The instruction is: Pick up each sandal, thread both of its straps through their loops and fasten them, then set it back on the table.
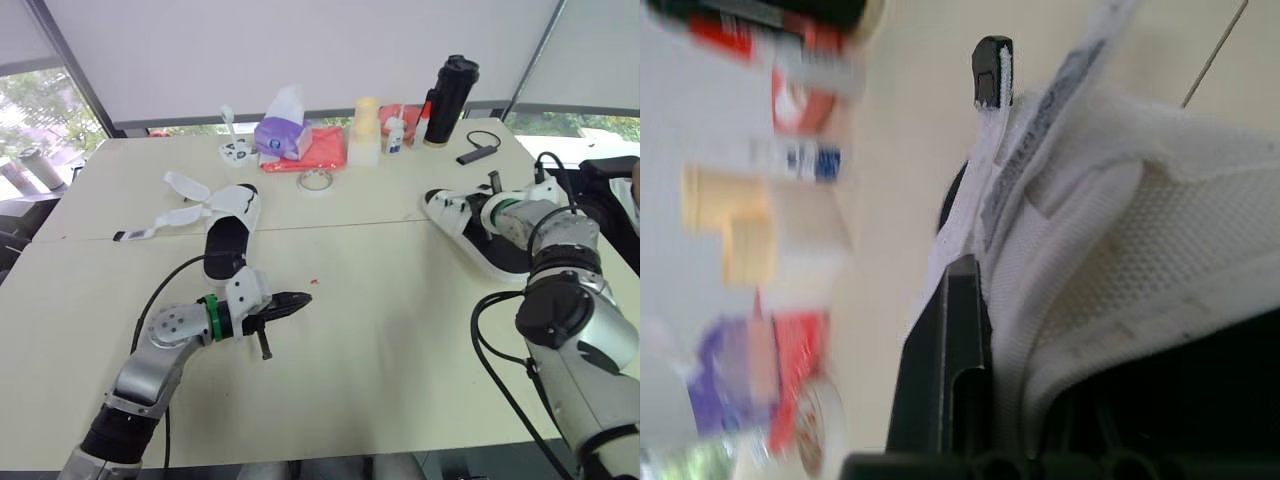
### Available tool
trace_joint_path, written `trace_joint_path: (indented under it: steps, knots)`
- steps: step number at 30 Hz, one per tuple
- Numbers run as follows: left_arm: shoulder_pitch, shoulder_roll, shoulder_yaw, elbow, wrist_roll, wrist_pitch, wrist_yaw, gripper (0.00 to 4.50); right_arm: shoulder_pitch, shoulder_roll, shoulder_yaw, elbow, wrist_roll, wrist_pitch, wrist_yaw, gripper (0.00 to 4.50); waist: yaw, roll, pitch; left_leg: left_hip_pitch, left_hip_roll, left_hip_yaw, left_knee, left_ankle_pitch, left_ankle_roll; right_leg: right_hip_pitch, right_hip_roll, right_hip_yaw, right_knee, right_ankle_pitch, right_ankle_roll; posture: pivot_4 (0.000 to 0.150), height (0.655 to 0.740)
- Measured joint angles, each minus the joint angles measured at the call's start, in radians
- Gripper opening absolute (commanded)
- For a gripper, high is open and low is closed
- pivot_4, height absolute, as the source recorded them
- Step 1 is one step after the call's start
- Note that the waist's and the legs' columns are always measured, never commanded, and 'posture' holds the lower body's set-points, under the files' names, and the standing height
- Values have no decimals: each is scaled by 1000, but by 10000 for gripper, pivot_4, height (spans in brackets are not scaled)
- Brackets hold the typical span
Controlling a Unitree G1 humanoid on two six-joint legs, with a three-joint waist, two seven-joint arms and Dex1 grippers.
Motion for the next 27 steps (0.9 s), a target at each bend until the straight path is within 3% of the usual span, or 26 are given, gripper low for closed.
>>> trace_joint_path:
  steps: [16, 19, 25, 27]
  knots:
    - [0, -10, -10, 1, 9, -2, -6, 0, 45, 81, -41, -82, 106, -98, -79, 263, -32, 1, 1, 1, 1, 1, -1, 0, 0, -1, 0, 1, 3, 0, 0, 1500, 7400]
    - [0, -10, -10, 1, 10, -3, -7, 0, 69, 116, -38, -149, 115, -72, -96, 13577, -32, 1, 1, 2, 1, 1, -1, 0, 0, -1, 1, 1, 3, 0, 0, 1500, 7400]
    - [3, -10, -12, 1, 11, -3, -7, 0, 118, 147, 1, -286, 138, 23, -126, 44529, -29, 2, 1, 2, 1, 0, 0, 0, 0, -1, 0, 1, 4, 0, 0, 1500, 7400]
    - [6, -10, -12, 1, 11, -3, -7, 0, 122, 149, 3, -344, 153, 60, -148, 44882, -28, 2, 1, 2, 1, -1, 0, 0, 0, -1, 1, 1, 4, 0, 0, 1500, 7400]
